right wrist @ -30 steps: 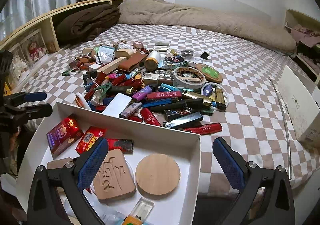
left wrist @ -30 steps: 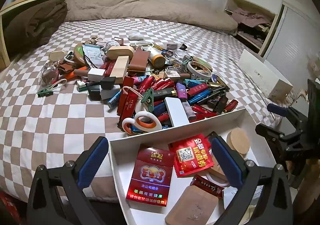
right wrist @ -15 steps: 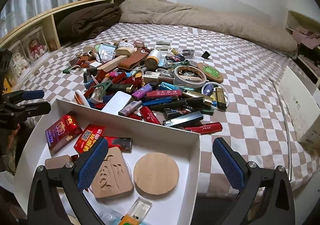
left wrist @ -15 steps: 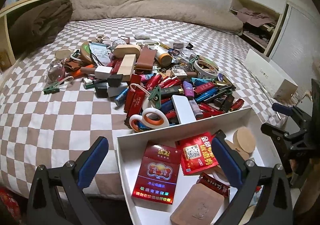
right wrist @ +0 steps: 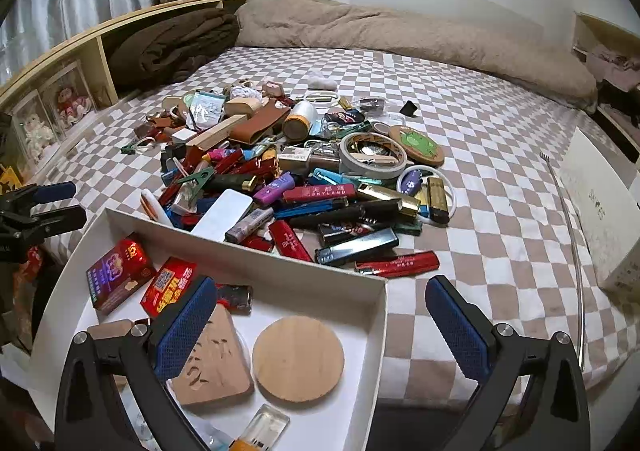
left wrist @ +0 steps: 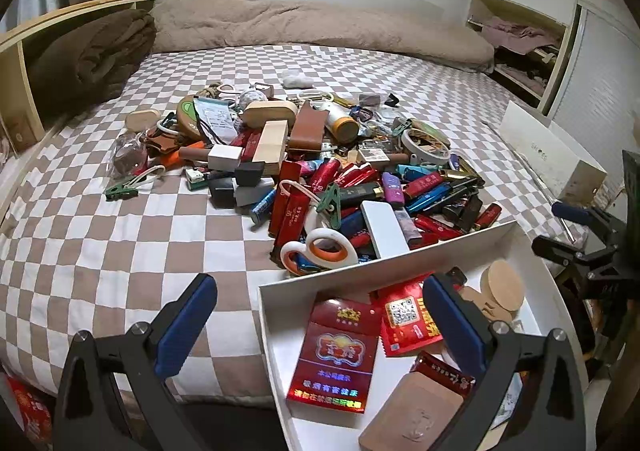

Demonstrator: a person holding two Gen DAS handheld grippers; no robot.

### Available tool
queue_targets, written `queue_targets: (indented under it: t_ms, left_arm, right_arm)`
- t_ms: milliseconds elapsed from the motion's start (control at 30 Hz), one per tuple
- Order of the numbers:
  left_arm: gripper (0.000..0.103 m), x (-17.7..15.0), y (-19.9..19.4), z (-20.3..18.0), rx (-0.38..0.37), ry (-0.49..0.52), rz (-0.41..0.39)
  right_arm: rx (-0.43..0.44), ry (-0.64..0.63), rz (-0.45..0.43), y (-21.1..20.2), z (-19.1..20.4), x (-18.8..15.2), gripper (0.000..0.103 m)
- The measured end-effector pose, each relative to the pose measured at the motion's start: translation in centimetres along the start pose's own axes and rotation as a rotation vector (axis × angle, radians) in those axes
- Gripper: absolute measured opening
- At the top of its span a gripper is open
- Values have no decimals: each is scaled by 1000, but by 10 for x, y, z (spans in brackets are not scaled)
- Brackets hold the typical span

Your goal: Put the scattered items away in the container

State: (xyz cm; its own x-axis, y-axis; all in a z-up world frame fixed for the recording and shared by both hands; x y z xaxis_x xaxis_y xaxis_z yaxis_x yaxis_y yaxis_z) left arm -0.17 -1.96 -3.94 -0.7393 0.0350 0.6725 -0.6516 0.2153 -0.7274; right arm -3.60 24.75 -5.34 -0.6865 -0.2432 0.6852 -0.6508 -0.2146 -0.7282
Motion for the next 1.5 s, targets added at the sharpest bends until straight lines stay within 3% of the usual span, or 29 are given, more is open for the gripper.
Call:
queue_targets:
  t_ms: [300, 667, 900, 967, 1033, 1300, 1500]
  left_arm:
    - [103, 21, 4, 10, -12, 23, -7]
    - [103, 45, 23, 36, -80, 45, 51]
    - [103, 58, 43, 73, -68, 17, 48]
    - [92, 63, 49, 86, -66, 0, 45]
    - [88, 69, 57, 99, -63, -21, 48]
    - [88, 95, 92, 110, -28, 14, 42]
    - [90, 109, 124, 114, -10, 24, 82]
  right_arm:
    - [-2, 9, -26, 5, -8, 24, 103]
    - [-21, 31, -37, 12, -24, 42, 103]
    - [-32, 58, -20, 21, -37, 42, 103]
    - [-33, 65, -16, 23, -41, 41, 103]
    - [-42, 79, -17, 23, -45, 41, 103]
    - [-38, 142, -10, 28, -66, 38, 103]
    - [-51, 173, 2, 30, -79, 34, 103]
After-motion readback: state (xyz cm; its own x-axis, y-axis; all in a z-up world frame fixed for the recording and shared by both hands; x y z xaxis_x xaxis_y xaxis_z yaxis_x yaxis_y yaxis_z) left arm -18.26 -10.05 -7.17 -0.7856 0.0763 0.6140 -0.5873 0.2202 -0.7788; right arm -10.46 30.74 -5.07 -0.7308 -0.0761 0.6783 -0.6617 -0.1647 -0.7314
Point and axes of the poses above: each gripper's, at about its wrist camera, not at the fingertips, and y roughly the way its jaws point, z to its left, x to its top, the point moved 1 cm from there along y, roughly the way its jaws point, and after that the axes turned 2 degrees about -x, right-handed, at the moved point
